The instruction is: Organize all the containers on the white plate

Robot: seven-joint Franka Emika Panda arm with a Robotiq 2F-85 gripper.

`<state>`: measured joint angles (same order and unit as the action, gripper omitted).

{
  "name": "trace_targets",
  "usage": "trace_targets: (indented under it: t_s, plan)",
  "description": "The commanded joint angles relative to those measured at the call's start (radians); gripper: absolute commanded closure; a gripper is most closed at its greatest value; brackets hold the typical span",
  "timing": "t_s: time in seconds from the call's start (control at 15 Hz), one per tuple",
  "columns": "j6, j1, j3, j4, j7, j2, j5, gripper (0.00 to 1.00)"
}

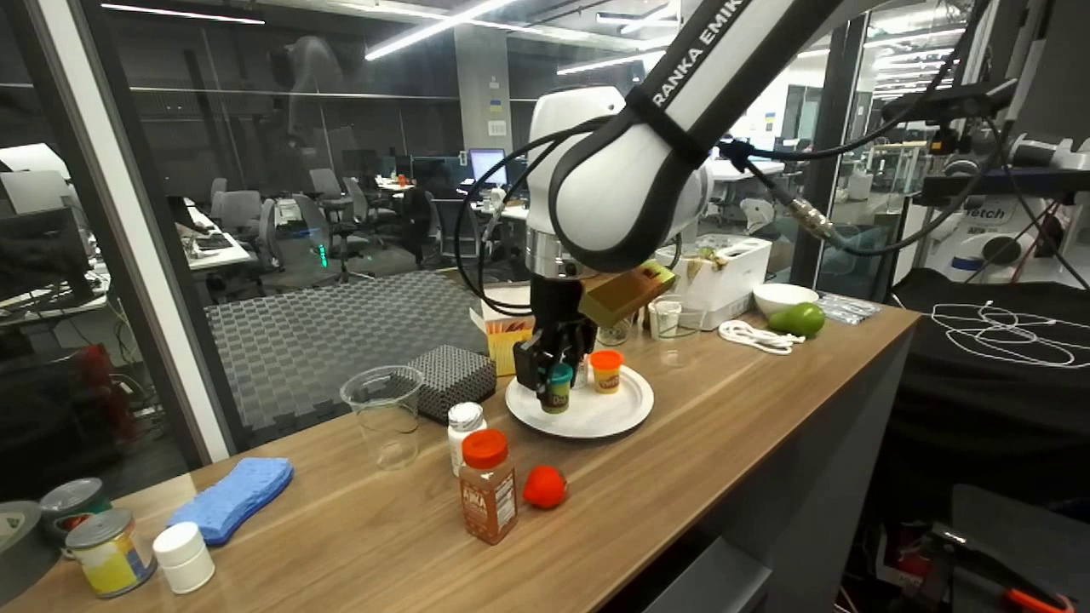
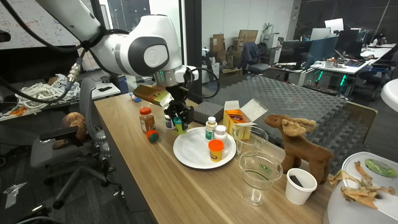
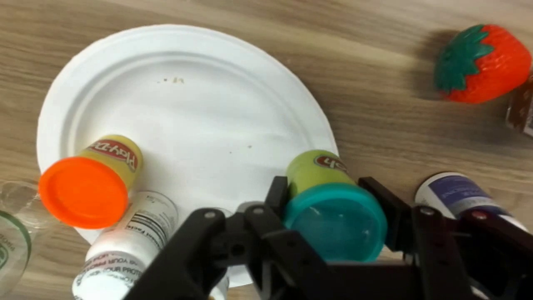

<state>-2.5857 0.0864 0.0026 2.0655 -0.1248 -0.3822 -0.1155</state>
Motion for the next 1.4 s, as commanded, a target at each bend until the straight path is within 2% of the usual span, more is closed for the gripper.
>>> trace_targets:
  t_s: [0.0,0.27,0.53,0.6,0.67,0.93,1.13,1.33]
  plan:
    - [0.048,-0.040,0.006,-0.139,0.044,-0.105,0.055,0.73]
    - [0.044,-0.080,0.020,-0.194,0.081,-0.170,0.104,0.73]
    - [0.020,-0.082,0.027,-0.205,0.095,-0.195,0.123,0.75]
    - [0.017,-0.077,0.024,-0.201,0.092,-0.194,0.117,0.27]
    - [0.016,-0.074,0.024,-0.195,0.090,-0.191,0.114,0.26]
    - [-0.027,-0.039,0.006,-0.143,0.062,-0.147,0.084,0.00]
    - [-0.092,0.003,-0.012,-0.081,0.030,-0.094,0.050,0.00]
    - [-0.238,0.092,-0.081,-0.008,-0.054,-0.044,-0.054,0.00]
